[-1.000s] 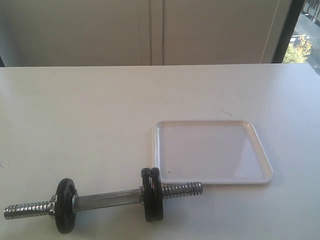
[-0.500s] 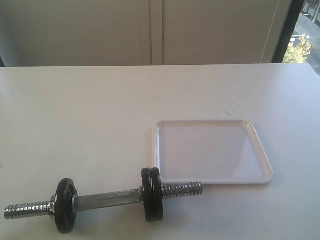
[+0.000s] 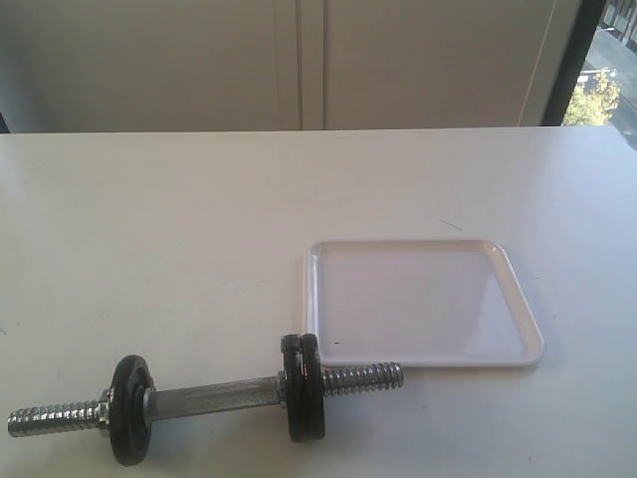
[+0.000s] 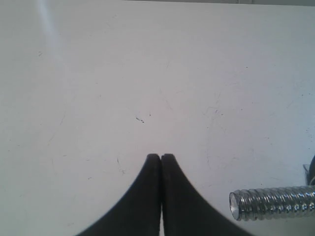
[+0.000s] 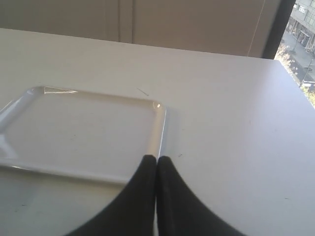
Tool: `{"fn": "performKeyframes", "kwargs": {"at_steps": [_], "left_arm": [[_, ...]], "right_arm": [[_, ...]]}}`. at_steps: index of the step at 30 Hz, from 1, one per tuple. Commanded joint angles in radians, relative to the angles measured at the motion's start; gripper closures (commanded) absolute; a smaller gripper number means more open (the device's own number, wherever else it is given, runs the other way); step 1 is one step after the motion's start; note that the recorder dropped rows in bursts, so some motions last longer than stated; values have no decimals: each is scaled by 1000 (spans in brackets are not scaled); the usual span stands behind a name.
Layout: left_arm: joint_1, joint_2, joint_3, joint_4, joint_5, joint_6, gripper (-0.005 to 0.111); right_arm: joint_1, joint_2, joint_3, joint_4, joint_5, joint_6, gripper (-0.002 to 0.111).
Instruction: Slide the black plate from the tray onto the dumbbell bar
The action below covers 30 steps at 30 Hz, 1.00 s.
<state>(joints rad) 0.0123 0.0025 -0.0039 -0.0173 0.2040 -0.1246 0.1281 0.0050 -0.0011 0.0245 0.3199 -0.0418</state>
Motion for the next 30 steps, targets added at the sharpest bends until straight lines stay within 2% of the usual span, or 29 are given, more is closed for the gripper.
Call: {"fn": "performKeyframes", "kwargs": {"at_steps": [1, 20, 30], "left_arm": [[-6, -2, 4, -7, -1, 1, 107], [-6, -2, 4, -7, -1, 1, 107], [-6, -2, 4, -7, -1, 1, 107]], "right_arm": [[4, -5, 1, 6, -7, 72, 108], [4, -5, 1, 6, -4, 117, 108], [-42, -5, 1, 6, 15, 117, 108]]}}
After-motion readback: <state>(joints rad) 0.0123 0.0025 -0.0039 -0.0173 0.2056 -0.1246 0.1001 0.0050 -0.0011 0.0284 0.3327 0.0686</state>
